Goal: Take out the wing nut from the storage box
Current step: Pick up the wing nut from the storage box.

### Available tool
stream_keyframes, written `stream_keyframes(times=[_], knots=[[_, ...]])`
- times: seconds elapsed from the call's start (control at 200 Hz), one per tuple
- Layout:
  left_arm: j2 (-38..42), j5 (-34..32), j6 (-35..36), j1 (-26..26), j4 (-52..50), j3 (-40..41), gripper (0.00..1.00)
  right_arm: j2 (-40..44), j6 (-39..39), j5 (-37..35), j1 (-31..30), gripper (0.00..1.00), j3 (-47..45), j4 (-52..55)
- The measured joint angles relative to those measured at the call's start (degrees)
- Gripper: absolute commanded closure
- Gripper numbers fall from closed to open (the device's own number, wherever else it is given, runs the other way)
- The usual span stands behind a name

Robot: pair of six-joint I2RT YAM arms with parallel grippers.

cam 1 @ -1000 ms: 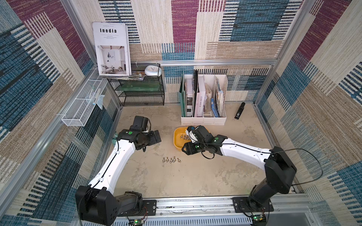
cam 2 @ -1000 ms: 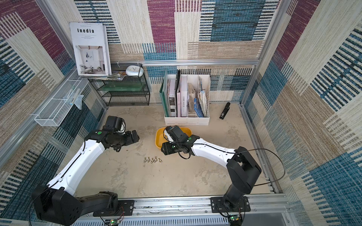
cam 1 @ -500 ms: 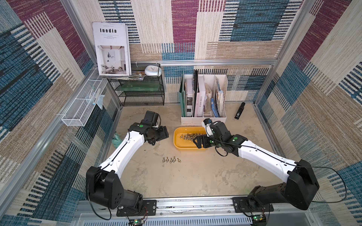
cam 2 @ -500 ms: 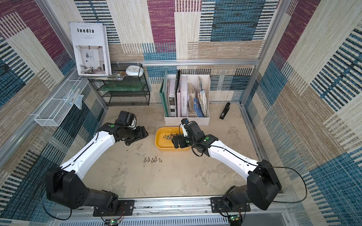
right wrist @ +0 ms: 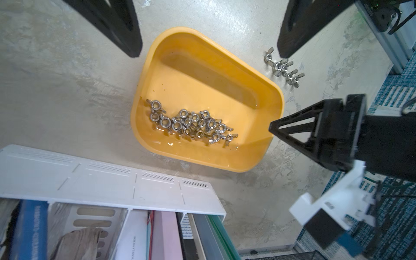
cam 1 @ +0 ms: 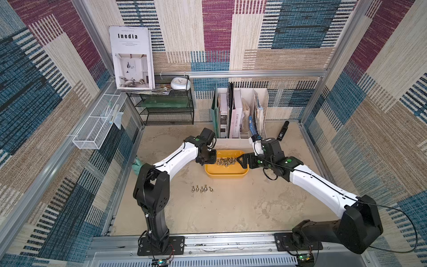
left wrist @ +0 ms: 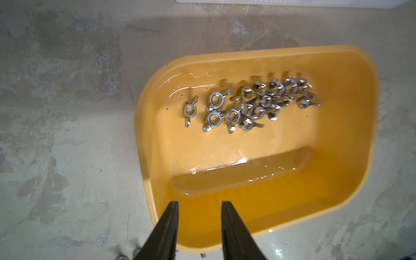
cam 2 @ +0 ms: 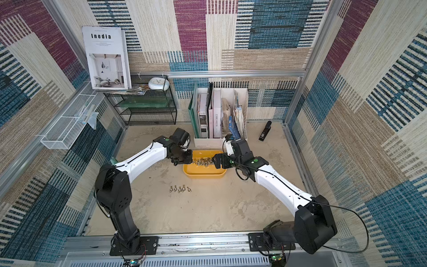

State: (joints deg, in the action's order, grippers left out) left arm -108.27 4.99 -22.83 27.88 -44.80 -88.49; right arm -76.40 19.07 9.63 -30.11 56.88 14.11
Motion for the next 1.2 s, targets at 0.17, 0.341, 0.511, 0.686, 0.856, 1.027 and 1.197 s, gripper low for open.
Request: stream_keyframes(times=[0.17,0.341,0.511,0.686,0.856,1.027,1.197], knots=[[-6.03,-2.14,3.78,-0.02,-1.09,-4.46,0.64,-0.15,-1.40,5.51,0.17,0.01,0.00,-0.79],[-10.56,-2.23,6.78,-0.02,-1.79,-7.76,0.67,-1.86,-2.47,10.56,0.17,0.01,0.63,-0.74],[-13.18,-2.27,8.48,-0.02,-2.36,-9.51,0.66,-2.45,-3.04,12.81,0.17,0.01,0.83,-0.70],[-14.95,-2.51,9.53,-0.02,-2.64,-10.78,0.69,-2.54,-3.28,13.20,0.17,0.01,0.85,-0.72],[-16.31,-2.89,10.38,-0.02,-2.80,-11.52,0.75,-2.62,-3.28,13.16,0.17,0.01,0.85,-0.70],[-17.59,-3.23,10.38,0.00,-2.82,-11.96,0.76,-2.62,-3.28,13.14,0.17,0.01,0.85,-0.70],[-18.38,-3.69,10.38,0.00,-2.97,-12.57,0.76,-2.62,-3.26,13.11,0.17,0.01,0.85,-0.68]])
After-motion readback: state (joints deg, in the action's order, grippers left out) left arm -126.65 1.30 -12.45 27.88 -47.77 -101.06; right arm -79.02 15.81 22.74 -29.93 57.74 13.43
